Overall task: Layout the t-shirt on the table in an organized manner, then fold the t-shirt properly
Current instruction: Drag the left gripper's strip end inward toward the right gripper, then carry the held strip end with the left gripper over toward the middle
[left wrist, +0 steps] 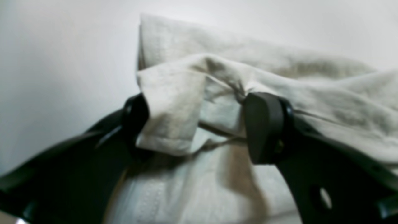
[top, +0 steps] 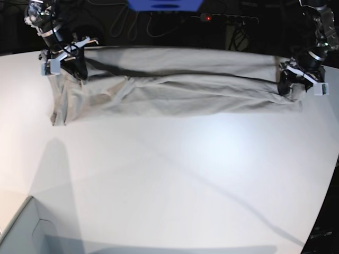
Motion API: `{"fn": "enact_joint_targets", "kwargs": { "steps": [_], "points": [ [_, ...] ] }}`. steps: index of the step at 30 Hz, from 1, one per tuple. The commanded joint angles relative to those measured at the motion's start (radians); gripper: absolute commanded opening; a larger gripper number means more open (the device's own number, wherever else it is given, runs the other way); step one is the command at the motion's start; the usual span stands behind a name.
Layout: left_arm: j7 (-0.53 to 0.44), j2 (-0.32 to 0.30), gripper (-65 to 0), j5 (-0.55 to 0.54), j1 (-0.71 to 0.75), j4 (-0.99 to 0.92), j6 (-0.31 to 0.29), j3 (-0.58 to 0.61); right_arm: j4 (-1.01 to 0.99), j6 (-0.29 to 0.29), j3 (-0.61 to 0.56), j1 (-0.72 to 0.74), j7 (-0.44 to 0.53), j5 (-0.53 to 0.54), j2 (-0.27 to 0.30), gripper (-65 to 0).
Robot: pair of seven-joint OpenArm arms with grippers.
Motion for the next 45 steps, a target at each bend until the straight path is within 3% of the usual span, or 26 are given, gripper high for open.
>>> {"fn": "enact_joint_targets", "kwargs": {
  "steps": [1,3,4,10,16,24,30,34,43,45],
  "points": [
    [0.058,-0.01,-22.0,0.032,0.006,-0.016,0.008,-0.001,0.014,0.014,0.005,-0.002,0.025,0.002,0.002,-65.0],
    [0.058,-0.01,-23.3,0.032,0.005,-0.035,0.008,-0.001,0.014,0.014,0.005,0.007,0.025,-0.01,0.001,-65.0],
    [0.058,-0.01,-26.9,0.032,0.003,-0.041,0.008,-0.001,0.014,0.014,0.005,0.012,0.025,-0.01,0.001,-65.0],
    [0.058,-0.005,-65.0,0.032,-0.026,-0.039,0.012,-0.002,0.001,0.014,0.005,0.027,0.025,-0.012,-0.001,-65.0],
    [0.06,-0.011,-65.0,0.032,-0.055,0.035,0.013,-0.004,-0.109,0.014,0.004,0.064,0.028,-0.013,0.01,-65.0],
    [0.065,0.007,-65.0,0.04,0.019,0.397,0.013,-0.004,-0.164,0.014,0.004,0.101,0.031,-0.124,-0.008,-65.0],
    [0.086,0.107,-65.0,0.082,0.085,0.662,0.013,0.007,-0.209,0.014,0.004,0.129,0.029,-0.139,-0.01,-65.0],
    [0.144,0.22,-65.0,0.181,0.08,0.777,0.013,0.075,-0.209,0.014,0.004,0.13,0.029,-0.139,-0.007,-65.0],
    [0.144,0.475,-65.0,0.526,0.025,0.711,0.013,0.4,-0.209,0.014,0.004,0.132,0.028,-0.139,-0.012,-65.0],
    [0.143,0.49,-65.0,0.587,0.009,0.661,0.013,0.443,-0.209,0.014,0.004,0.132,0.028,-0.139,-0.012,-65.0]
  ]
}}
